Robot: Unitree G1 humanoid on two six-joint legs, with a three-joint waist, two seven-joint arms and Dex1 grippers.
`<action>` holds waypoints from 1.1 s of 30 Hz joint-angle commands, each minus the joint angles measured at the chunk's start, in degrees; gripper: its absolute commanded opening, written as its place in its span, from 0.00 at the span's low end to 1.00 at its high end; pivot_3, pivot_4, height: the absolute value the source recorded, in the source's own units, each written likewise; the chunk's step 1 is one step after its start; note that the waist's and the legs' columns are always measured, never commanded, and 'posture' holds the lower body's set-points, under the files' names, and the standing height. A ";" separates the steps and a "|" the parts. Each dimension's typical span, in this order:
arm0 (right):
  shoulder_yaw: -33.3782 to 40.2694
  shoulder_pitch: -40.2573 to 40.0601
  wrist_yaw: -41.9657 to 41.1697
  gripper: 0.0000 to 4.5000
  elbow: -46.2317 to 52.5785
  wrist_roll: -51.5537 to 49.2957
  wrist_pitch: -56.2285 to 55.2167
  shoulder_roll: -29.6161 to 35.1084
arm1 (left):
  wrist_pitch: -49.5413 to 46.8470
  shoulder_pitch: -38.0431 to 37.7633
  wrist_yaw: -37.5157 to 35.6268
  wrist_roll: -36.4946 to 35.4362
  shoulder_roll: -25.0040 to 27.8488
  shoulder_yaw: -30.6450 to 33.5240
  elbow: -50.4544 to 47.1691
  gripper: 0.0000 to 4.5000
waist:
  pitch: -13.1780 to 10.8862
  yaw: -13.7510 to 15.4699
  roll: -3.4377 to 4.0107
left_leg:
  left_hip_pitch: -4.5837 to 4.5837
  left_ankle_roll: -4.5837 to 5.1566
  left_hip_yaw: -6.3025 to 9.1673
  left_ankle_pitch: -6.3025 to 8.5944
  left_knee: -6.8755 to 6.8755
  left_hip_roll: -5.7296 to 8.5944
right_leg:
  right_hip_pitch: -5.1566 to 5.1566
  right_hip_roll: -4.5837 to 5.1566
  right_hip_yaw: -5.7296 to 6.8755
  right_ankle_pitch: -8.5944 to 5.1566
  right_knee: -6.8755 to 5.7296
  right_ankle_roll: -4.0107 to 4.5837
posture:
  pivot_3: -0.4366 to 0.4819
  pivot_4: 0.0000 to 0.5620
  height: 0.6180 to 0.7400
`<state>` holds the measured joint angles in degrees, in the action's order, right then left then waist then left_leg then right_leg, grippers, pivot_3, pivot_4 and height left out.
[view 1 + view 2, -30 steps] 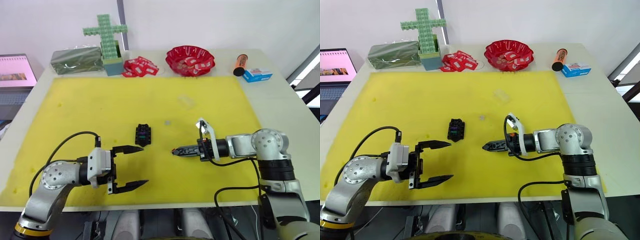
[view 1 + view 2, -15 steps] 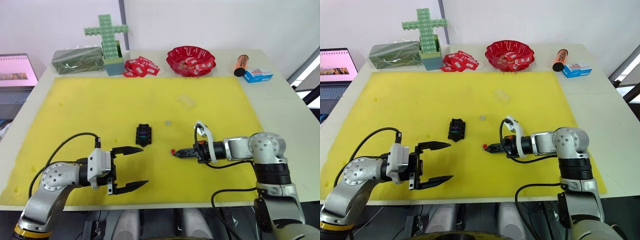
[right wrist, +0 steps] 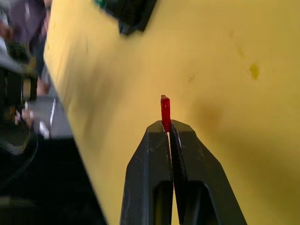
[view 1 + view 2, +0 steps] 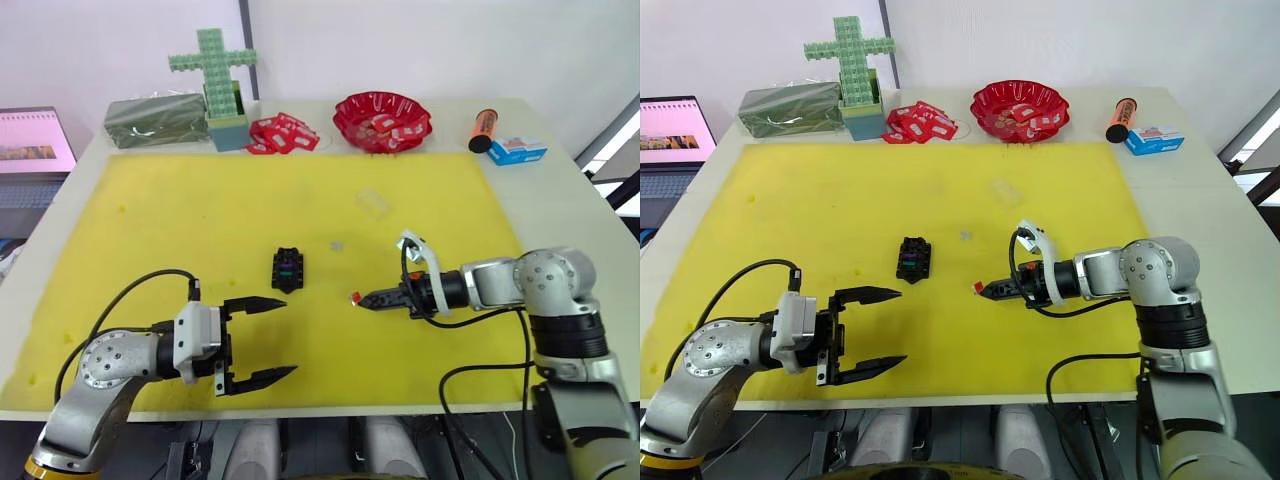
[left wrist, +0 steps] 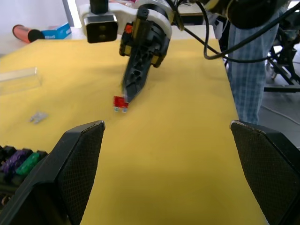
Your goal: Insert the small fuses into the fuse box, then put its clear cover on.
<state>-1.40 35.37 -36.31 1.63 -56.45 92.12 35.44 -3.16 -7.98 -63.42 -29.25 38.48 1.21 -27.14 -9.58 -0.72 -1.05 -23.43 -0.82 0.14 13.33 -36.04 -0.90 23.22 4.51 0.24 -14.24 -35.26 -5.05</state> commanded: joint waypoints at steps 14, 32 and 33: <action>-29.49 16.79 -32.68 0.00 -16.19 16.93 -17.08 5.74 | 2.38 -2.86 2.44 2.17 -0.53 -0.01 -2.43 1.00 | -0.02 0.15 0.02 | -0.04 0.03 -0.03 0.02 -0.01 0.01 | 0.06 0.07 0.00 0.00 0.02 0.00 | 0.48 0.27 1.00; -9.05 10.20 -24.96 0.44 -14.27 15.38 -6.09 2.99 | 1.46 -0.53 2.00 1.62 -0.74 -0.68 -0.98 1.00 | -0.01 0.15 0.02 | -0.04 0.02 -0.04 0.02 0.00 0.02 | 0.07 0.13 -0.02 0.01 0.01 0.00 | 0.48 0.27 1.00; -6.66 8.46 -23.58 0.44 -13.88 14.81 -4.67 2.28 | 1.25 -0.21 1.86 1.62 -0.78 -1.03 -0.92 1.00 | -0.01 0.13 0.02 | -0.04 0.02 -0.04 0.02 0.00 0.02 | 0.07 0.13 -0.02 0.01 0.00 0.00 | 0.48 0.27 1.00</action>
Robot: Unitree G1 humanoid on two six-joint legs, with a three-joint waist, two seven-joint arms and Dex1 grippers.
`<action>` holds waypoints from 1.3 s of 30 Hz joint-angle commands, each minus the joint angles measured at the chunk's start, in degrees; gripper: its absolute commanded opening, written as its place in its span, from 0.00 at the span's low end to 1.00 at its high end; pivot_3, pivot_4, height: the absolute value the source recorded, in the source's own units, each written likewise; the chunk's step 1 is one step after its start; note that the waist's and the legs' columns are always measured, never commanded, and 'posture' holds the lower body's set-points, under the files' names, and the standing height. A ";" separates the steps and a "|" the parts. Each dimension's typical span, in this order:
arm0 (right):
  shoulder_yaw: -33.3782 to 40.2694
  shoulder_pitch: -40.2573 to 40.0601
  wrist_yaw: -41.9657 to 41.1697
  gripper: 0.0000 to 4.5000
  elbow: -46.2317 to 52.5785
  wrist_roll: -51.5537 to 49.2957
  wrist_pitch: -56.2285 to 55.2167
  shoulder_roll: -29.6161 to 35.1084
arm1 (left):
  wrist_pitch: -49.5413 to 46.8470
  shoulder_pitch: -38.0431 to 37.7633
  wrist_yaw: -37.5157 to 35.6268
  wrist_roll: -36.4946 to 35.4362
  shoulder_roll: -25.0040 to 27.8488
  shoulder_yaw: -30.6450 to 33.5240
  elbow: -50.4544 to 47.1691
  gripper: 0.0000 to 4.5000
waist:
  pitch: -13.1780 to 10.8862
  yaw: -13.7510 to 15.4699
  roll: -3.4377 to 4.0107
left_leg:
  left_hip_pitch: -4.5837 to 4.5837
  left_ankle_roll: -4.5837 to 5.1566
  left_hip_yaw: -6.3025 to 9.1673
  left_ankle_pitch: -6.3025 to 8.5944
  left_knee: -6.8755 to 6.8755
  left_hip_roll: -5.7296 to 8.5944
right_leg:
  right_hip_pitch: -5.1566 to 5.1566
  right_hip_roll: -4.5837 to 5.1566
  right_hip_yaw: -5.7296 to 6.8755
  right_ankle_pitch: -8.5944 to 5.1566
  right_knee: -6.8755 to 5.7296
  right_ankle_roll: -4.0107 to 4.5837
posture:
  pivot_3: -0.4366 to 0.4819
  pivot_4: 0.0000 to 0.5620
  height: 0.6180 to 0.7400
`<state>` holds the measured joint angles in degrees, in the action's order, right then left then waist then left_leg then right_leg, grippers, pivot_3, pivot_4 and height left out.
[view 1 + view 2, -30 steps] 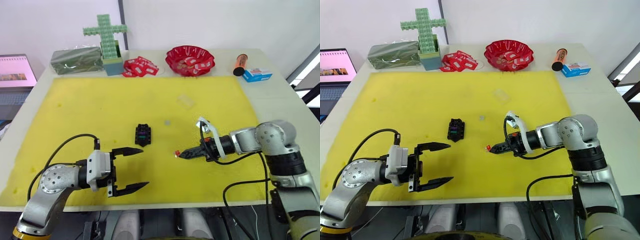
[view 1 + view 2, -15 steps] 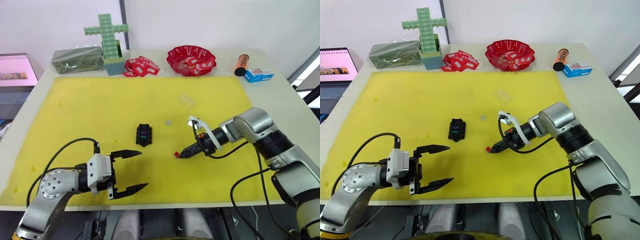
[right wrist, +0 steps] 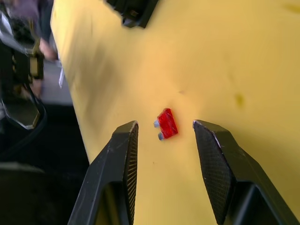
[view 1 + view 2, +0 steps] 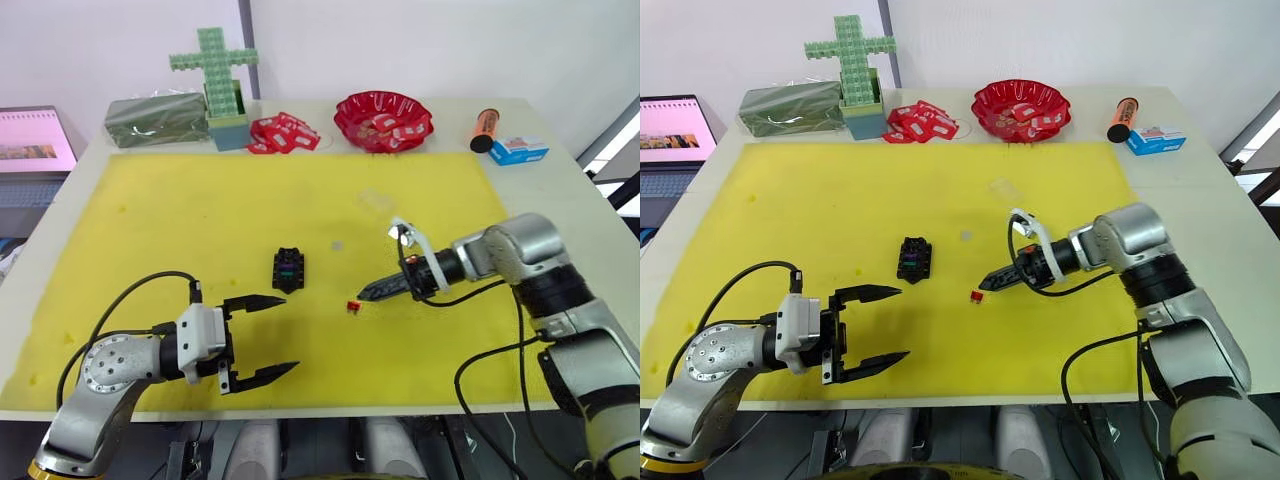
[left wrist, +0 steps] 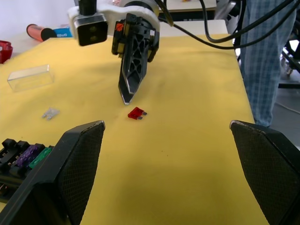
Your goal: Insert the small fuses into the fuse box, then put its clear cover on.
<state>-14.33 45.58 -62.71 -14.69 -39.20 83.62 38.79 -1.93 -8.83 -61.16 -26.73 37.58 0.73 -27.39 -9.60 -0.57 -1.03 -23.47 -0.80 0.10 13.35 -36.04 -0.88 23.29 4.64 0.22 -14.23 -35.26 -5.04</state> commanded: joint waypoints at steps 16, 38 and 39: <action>13.71 -6.40 11.96 0.44 3.88 -5.15 8.15 -7.65 | -1.04 3.64 -2.25 -1.27 0.52 -1.04 0.95 1.00 | 0.01 -0.03 0.00 | 0.00 0.01 -0.01 0.00 -0.02 0.03 | -0.03 -0.08 0.01 0.01 -0.03 -0.02 | 0.48 0.27 1.00; 7.64 -7.99 9.68 0.44 5.17 -4.63 3.11 -6.44 | -0.82 2.79 -0.37 -0.93 -0.05 -1.32 0.10 1.00 | 0.01 -0.12 -0.01 | 0.02 0.01 0.00 0.00 -0.03 0.03 | -0.04 -0.11 0.01 0.01 -0.05 -0.03 | 0.48 0.27 1.00; 7.43 -8.33 9.74 0.41 5.42 -4.45 2.59 -6.38 | -0.82 2.89 -0.39 -0.92 -0.05 -1.33 0.18 1.00 | 0.01 -0.12 -0.01 | 0.02 0.01 0.00 0.00 -0.03 0.03 | -0.05 -0.11 0.01 0.01 -0.05 -0.03 | 0.48 0.27 1.00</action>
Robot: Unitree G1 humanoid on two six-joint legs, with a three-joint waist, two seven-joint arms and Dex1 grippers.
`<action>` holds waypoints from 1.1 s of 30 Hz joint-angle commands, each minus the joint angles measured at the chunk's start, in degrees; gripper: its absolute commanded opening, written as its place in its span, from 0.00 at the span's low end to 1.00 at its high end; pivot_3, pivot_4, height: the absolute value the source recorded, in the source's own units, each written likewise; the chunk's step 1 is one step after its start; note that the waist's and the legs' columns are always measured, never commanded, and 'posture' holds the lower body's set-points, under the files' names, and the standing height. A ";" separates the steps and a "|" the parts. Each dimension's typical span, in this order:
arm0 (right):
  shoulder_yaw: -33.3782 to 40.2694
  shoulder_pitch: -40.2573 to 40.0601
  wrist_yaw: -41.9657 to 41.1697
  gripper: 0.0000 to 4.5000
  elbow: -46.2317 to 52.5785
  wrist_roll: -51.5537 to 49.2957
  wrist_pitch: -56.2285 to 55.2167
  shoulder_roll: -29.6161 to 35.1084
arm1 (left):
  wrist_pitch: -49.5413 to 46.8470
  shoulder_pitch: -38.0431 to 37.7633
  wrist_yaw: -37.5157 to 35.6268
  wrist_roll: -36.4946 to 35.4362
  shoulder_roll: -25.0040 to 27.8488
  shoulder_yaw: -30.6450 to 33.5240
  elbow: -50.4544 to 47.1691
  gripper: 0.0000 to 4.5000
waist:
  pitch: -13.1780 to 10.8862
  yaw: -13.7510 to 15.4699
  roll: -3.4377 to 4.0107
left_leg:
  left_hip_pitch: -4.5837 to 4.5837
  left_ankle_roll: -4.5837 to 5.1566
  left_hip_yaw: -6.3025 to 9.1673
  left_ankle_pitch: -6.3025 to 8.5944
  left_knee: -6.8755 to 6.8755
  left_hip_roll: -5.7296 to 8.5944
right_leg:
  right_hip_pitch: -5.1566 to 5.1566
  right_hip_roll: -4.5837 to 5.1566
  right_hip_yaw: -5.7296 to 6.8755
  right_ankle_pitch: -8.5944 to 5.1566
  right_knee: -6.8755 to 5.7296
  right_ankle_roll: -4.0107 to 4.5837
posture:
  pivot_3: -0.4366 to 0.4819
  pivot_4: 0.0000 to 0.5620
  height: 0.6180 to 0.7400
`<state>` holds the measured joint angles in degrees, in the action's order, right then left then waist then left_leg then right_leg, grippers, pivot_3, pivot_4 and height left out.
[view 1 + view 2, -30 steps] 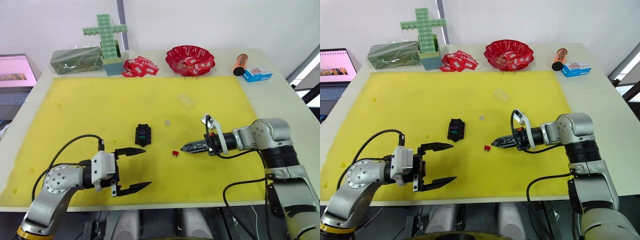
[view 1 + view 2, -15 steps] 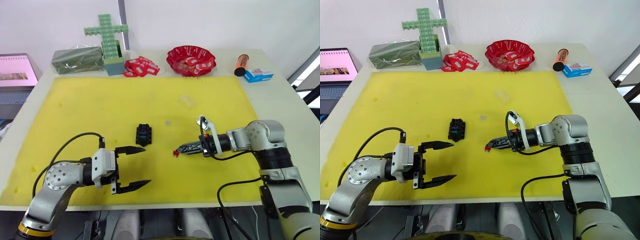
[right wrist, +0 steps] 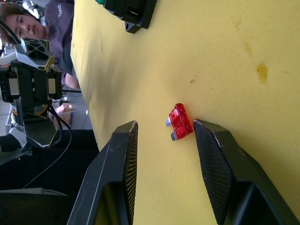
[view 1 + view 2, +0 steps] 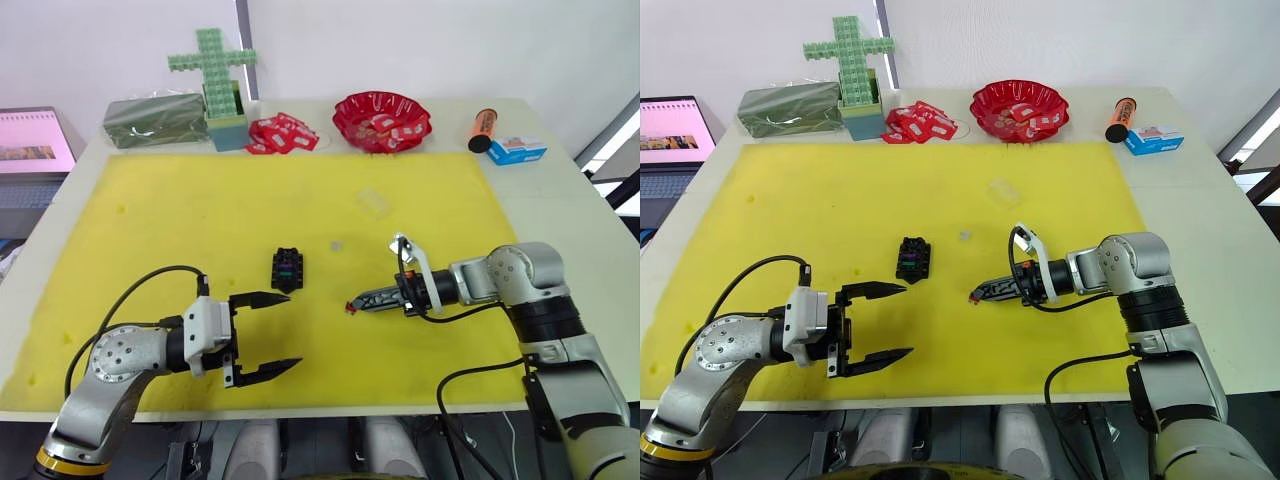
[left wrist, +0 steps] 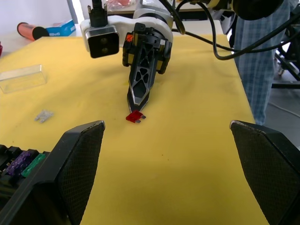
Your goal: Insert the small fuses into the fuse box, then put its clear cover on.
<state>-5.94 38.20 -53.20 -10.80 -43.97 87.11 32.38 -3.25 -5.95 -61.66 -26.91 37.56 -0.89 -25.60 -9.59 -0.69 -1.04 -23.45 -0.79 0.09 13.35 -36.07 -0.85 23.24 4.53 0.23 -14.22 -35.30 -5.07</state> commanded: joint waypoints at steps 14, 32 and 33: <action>0.77 -1.30 2.17 0.01 3.57 1.21 -4.45 0.39 | 0.37 -0.65 1.02 -1.24 -0.49 1.04 -1.57 1.00 | 0.03 0.03 -0.04 | 0.04 0.00 0.01 0.00 -0.03 0.00 | -0.06 0.00 0.00 0.00 -0.01 0.00 | 0.48 0.27 1.00; -14.67 14.04 6.63 0.01 25.10 19.35 -32.99 -2.12 | -9.58 1.52 12.57 -6.56 -3.16 10.87 5.86 1.00 | 0.02 0.18 -0.09 | 0.01 0.00 0.05 0.00 -0.03 0.03 | -0.02 0.08 0.04 -0.03 -0.08 -0.03 | 0.48 0.27 1.00; -15.18 15.35 7.85 0.01 23.62 20.47 -34.05 -4.15 | -10.13 3.32 13.09 -5.99 -3.39 10.15 7.25 1.00 | 0.02 0.08 -0.09 | 0.01 0.00 0.02 0.00 -0.04 0.07 | -0.01 0.14 0.00 -0.02 -0.08 -0.03 | 0.48 0.27 1.00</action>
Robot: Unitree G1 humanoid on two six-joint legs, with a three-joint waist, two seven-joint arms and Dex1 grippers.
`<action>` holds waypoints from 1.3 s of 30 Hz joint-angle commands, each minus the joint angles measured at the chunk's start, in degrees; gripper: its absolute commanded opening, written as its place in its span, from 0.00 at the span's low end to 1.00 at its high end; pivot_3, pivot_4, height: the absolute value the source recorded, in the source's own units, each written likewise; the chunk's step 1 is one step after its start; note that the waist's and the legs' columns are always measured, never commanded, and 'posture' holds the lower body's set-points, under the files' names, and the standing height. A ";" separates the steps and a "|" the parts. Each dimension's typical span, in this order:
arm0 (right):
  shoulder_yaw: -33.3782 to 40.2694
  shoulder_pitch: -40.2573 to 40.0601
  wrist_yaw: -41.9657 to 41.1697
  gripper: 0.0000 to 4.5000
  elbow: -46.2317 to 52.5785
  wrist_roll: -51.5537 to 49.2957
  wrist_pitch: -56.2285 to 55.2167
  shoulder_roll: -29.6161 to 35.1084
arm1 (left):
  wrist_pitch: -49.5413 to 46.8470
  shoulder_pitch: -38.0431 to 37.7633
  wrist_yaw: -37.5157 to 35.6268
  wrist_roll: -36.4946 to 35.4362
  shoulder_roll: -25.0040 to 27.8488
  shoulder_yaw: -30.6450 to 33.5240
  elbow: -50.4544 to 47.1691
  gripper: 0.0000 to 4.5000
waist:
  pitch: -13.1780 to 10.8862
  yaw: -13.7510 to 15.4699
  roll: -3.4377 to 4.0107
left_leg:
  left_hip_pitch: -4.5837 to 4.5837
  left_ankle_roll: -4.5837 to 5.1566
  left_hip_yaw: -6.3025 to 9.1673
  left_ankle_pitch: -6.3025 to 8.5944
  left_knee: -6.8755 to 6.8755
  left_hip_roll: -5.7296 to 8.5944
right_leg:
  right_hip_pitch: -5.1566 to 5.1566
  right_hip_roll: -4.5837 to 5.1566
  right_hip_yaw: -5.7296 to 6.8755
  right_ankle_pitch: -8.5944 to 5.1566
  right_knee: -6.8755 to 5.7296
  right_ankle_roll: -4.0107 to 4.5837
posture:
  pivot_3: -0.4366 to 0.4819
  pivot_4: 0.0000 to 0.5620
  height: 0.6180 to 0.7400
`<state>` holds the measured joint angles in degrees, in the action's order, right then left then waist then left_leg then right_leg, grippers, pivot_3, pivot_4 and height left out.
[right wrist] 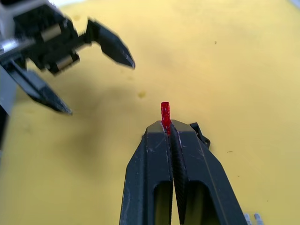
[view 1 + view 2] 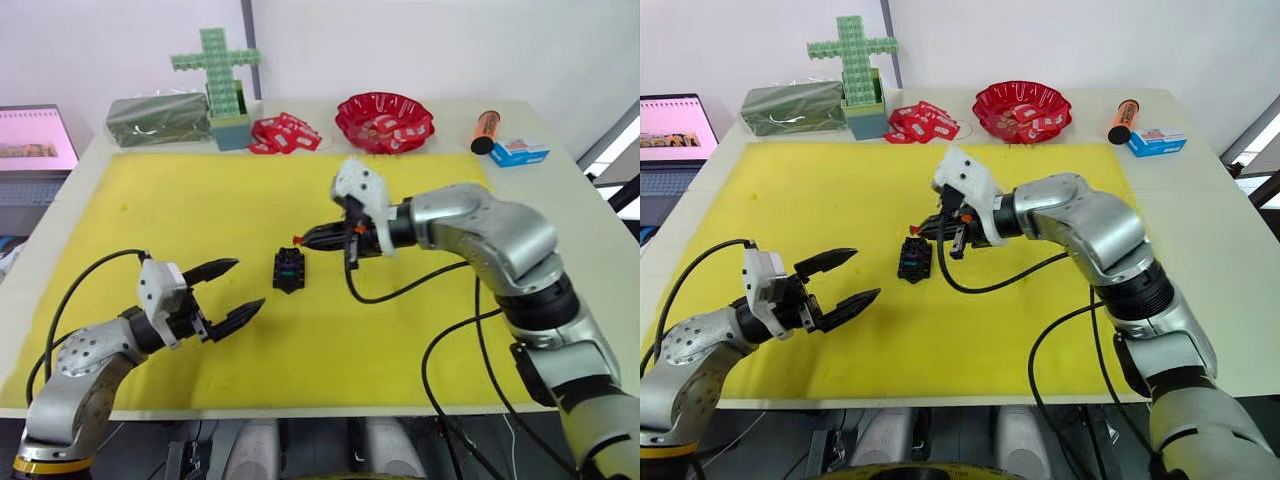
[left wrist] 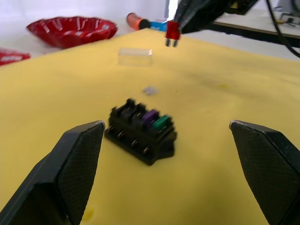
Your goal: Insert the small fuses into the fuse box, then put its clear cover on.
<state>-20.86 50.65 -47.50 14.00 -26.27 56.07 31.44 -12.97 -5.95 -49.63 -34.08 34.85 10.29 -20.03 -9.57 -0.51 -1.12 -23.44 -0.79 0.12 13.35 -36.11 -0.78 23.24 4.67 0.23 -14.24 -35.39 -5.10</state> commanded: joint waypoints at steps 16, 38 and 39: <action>-9.61 4.84 0.77 0.01 -4.86 15.74 -9.96 -7.19 | -8.58 12.21 -0.14 0.98 1.56 -2.60 3.72 1.00 | 0.00 -0.15 0.01 | 0.03 0.00 0.07 0.00 0.05 -0.02 | 0.10 -0.10 0.03 0.08 -0.18 -0.12 | 0.48 0.27 1.00; -9.95 3.55 -1.92 0.01 -8.82 21.19 -13.59 -6.68 | -5.83 17.12 -2.28 6.20 -0.39 -6.52 7.70 1.00 | 0.00 -0.30 0.00 | 0.03 0.00 0.05 0.00 0.06 0.05 | 0.11 -0.14 0.05 0.11 -0.24 -0.17 | 0.48 0.27 1.00; -9.93 3.51 -2.13 0.01 -9.02 21.29 -13.85 -6.81 | -5.95 17.13 -2.28 6.11 -0.35 -6.37 7.68 1.00 | 0.00 -0.30 0.00 | 0.03 0.00 0.05 0.00 0.06 0.06 | 0.11 -0.14 0.05 0.11 -0.24 -0.17 | 0.48 0.27 1.00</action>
<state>-32.08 52.67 -49.17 4.39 -5.65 43.58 25.25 -19.42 10.56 -51.63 -27.68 34.03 2.98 -11.51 -9.57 -0.81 -1.13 -23.41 -0.79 0.17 13.35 -36.05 -0.72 23.35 4.53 0.29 -14.13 -35.62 -5.27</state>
